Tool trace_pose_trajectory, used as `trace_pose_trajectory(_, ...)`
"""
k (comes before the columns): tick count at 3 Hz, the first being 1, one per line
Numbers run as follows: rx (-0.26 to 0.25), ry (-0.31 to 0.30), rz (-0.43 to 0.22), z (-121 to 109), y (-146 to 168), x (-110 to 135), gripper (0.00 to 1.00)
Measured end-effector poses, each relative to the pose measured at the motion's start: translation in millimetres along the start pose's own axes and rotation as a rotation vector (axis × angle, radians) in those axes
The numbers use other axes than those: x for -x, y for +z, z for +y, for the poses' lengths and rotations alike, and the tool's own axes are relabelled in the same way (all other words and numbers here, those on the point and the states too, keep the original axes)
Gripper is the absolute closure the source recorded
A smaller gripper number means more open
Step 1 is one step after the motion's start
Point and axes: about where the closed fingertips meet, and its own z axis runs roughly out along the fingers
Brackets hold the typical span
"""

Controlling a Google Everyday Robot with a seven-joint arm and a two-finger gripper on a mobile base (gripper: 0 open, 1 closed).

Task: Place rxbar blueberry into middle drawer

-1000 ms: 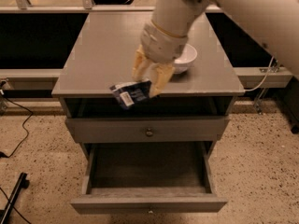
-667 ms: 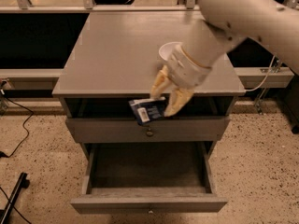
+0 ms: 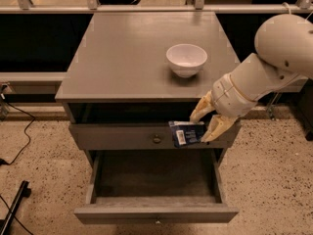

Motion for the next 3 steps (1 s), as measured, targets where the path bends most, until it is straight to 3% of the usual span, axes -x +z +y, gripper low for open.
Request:
trace_pose_trajectory(1, -0.013, 0.049, 0.009, 1, 8, -10, 1.00)
trace_pose_trajectory(2, -0.043, 0.227, 0.061, 28, 67, -57, 1.00)
trace_pose_trajectory(3, -0.042, 0.351, 0.118, 80, 122, -79, 1.00)
